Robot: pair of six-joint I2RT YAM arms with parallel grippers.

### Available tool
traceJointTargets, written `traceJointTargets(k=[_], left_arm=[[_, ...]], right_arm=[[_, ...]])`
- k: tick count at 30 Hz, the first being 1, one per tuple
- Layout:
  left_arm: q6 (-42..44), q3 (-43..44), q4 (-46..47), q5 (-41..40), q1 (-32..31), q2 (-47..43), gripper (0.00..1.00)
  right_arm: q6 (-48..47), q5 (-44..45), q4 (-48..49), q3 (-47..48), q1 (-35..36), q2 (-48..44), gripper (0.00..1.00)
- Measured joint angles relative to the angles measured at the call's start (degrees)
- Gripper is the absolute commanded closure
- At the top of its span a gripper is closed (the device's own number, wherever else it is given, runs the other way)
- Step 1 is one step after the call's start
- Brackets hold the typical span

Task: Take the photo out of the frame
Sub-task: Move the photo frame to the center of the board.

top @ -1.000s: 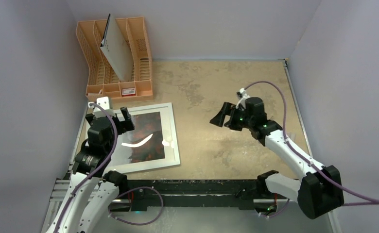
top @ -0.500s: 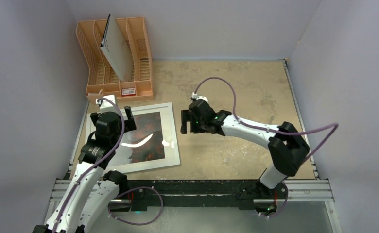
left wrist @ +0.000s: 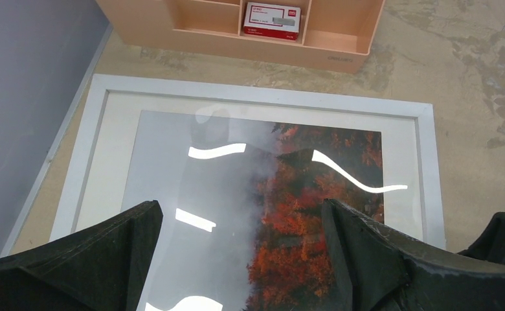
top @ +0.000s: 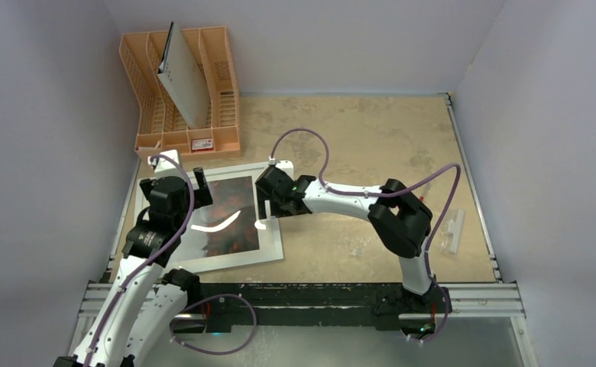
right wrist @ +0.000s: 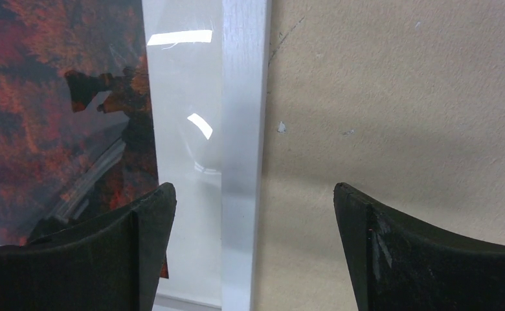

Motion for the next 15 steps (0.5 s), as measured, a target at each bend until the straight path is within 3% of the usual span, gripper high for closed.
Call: traceJointTargets(k=[15], left_arm=[[0.00, 0.00, -0.11, 0.42, 0.66, 0.24, 0.00]], right_arm=[[0.79, 2.58, -6.95, 6.54, 0.37, 6.60, 0.07]])
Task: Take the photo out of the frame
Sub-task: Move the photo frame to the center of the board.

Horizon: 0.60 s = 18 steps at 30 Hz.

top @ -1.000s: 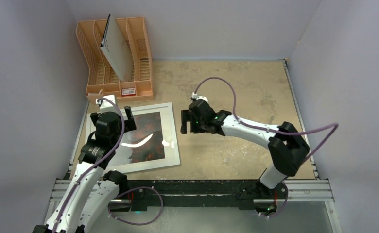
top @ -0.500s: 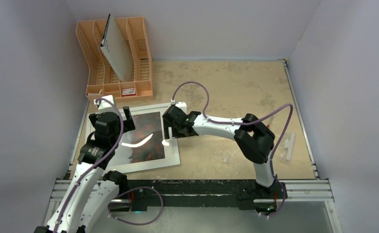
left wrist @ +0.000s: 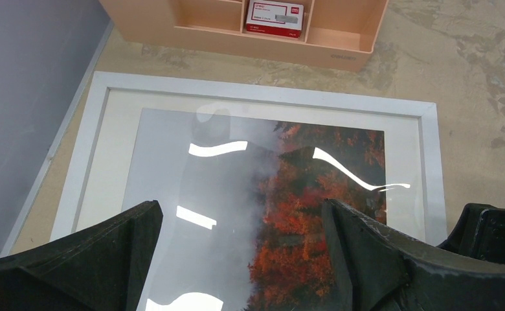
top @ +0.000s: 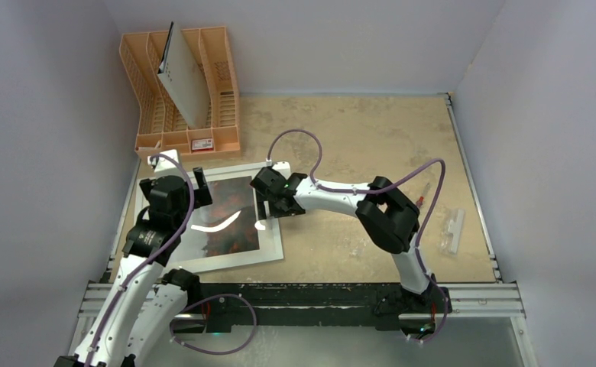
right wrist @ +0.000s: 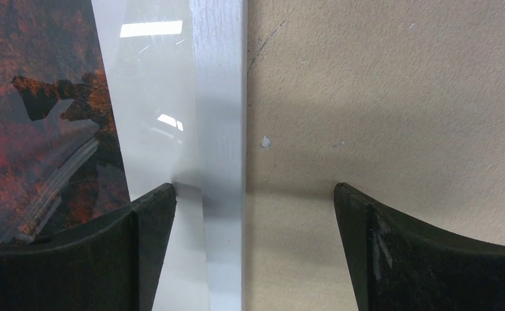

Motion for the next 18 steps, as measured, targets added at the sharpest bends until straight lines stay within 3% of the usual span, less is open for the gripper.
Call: traceJointTargets(k=[18], left_arm=[[0.00, 0.00, -0.02, 1.03, 0.81, 1.44, 0.00]], right_arm=[[0.79, 1.31, 0.96, -2.19, -0.42, -1.25, 0.09]])
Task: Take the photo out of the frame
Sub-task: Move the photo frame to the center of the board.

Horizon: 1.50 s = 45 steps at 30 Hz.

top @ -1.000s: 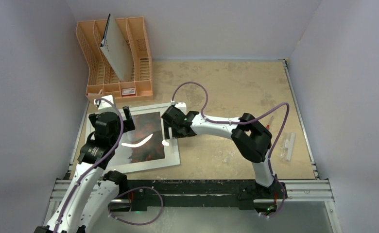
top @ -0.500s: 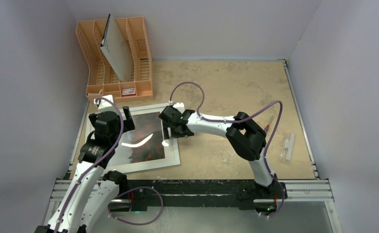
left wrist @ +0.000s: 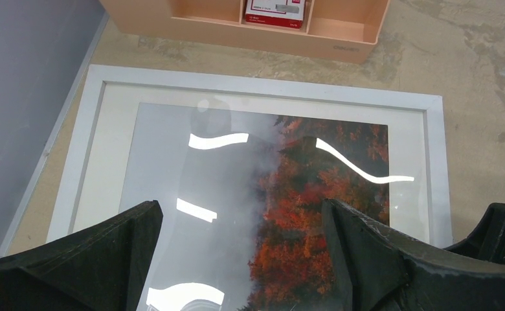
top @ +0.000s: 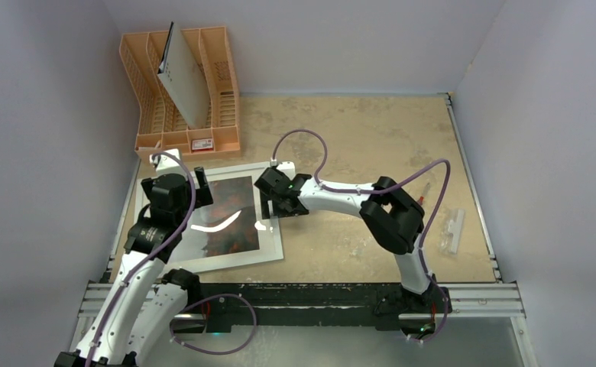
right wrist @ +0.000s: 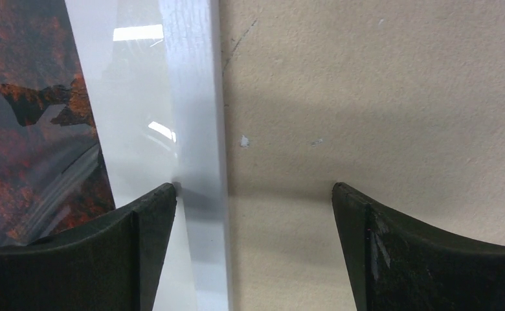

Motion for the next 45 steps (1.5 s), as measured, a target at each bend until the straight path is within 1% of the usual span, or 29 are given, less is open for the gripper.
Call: traceJointTargets(k=[5, 10, 13, 18, 23, 28, 32, 36, 39, 41, 45], left_arm=[[0.00, 0.00, 0.00, 0.13, 0.13, 0.52, 0.00], [-0.02, 0.00, -0.02, 0.15, 0.22, 1.14, 0.00], [-0.04, 0.00, -0.02, 0.15, 0.22, 1.55, 0.00], [-0.04, 0.00, -0.07, 0.17, 0.22, 2.19, 0.00], [-0.04, 0.00, -0.07, 0.42, 0.26, 2.19, 0.00], [-0.04, 0.00, -0.07, 0.94, 0.31, 2.34, 0.00], [-0.04, 0.00, -0.07, 1.38, 0.33, 2.69, 0.00], [-0.02, 0.00, -0.07, 1.68, 0.33, 2.69, 0.00], [-0.02, 0.00, -0.07, 1.86, 0.33, 2.73, 0.00], [-0.02, 0.00, -0.07, 1.88, 0.33, 2.73, 0.00], [-0.04, 0.00, -0.07, 1.88, 0.33, 2.73, 0.00]], right_arm=[[0.15, -0.04, 1.18, -2.27, -1.07, -1.44, 0.09], [0.74, -0.39, 4.04, -6.84, -2.71, -4.44, 0.09], [1.09, -0.76, 5.84, -10.88, -4.96, -7.19, 0.10], [1.84, -1.70, 8.83, -19.19, -10.69, -13.31, 0.09], [2.12, -0.94, 9.42, -23.71, -14.71, -16.87, 0.09], [3.69, 1.14, 9.53, -28.98, -16.81, -21.55, 0.08], [3.69, 3.02, 7.80, -32.24, -18.08, -25.40, 0.07], [1.57, 4.31, 6.54, -32.50, -18.49, -27.17, 0.05], [-1.77, 4.57, 5.40, -30.86, -18.93, -26.86, 0.04], [-3.76, 4.44, 4.79, -28.37, -19.54, -25.75, 0.04], [-7.34, 3.76, 5.11, -21.11, -22.23, -20.46, 0.05]])
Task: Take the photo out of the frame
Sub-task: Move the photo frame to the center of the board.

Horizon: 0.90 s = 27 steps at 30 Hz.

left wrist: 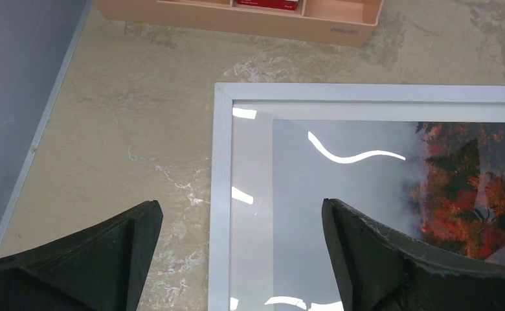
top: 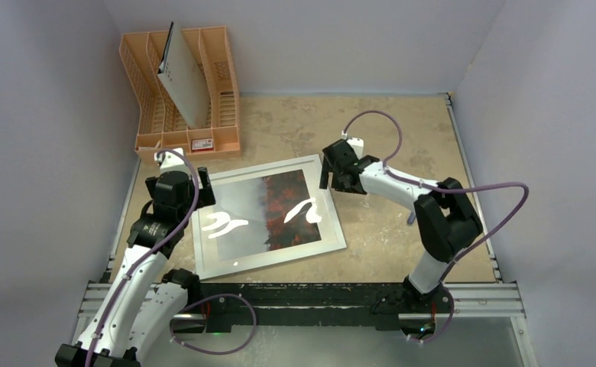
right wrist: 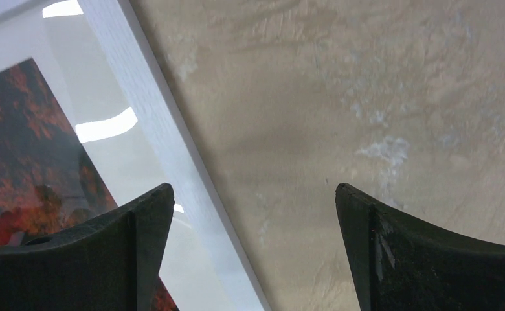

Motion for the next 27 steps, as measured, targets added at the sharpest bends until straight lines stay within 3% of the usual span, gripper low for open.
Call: traceJointTargets(k=[9, 27], left_arm=[[0.02, 0.00, 0.00, 0.07, 0.00, 0.00, 0.00], [0.00, 0.00, 0.00, 1.07, 0.31, 3.04, 0.00]], right_arm=[[-5.33, -5.27, 1.20, 8.15, -1.44, 10.03, 0.05], [-7.10, -8.90, 3.28, 14.01, -2.80, 16.39, 0.05]])
